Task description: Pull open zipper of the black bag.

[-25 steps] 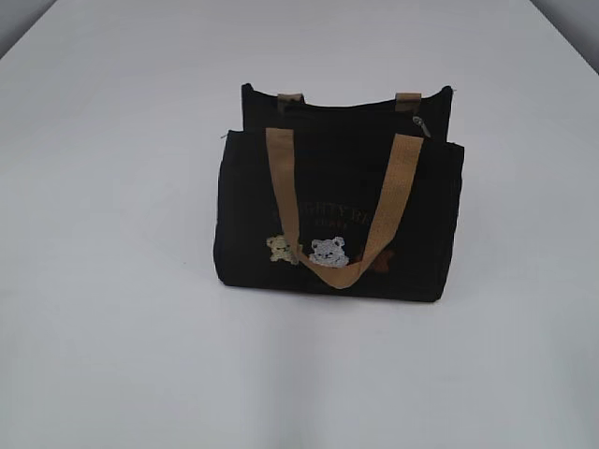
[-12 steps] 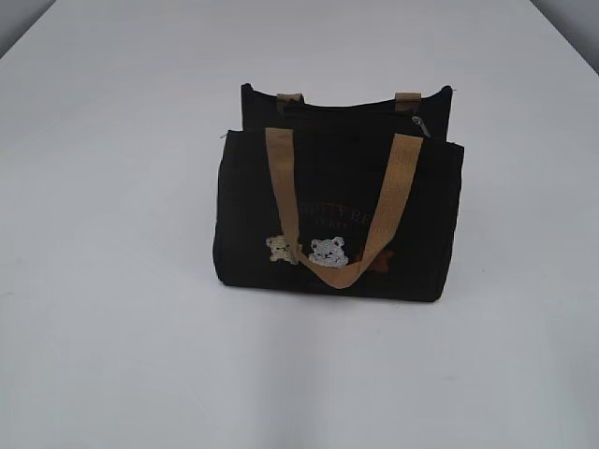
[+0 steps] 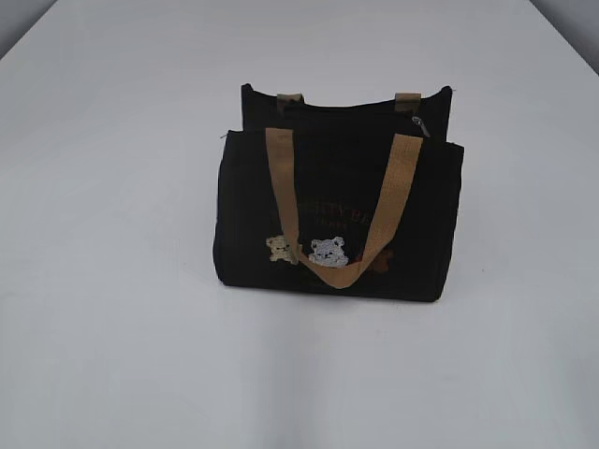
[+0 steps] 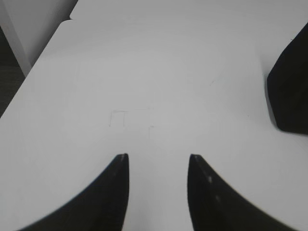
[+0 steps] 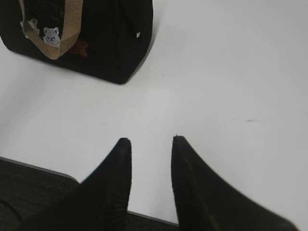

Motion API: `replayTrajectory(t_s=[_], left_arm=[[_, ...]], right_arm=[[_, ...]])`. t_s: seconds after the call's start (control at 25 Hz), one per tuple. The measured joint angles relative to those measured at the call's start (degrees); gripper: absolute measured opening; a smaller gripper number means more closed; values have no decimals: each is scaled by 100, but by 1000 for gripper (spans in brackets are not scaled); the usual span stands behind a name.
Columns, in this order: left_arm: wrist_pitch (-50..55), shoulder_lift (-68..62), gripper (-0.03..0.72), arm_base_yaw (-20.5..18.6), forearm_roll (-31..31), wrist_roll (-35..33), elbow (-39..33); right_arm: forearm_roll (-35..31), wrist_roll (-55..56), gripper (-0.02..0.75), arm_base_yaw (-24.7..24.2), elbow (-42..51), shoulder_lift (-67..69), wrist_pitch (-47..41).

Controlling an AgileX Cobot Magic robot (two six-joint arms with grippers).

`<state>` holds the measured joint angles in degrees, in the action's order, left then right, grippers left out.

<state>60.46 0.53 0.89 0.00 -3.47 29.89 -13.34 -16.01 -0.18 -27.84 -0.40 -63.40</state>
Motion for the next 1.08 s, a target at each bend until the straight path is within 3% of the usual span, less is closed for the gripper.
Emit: replayTrajectory(t_s=[1.08], left_arm=[[4,0,309,158,-57,239,0]], right_arm=[[-18,0,233,0,0,0,0]])
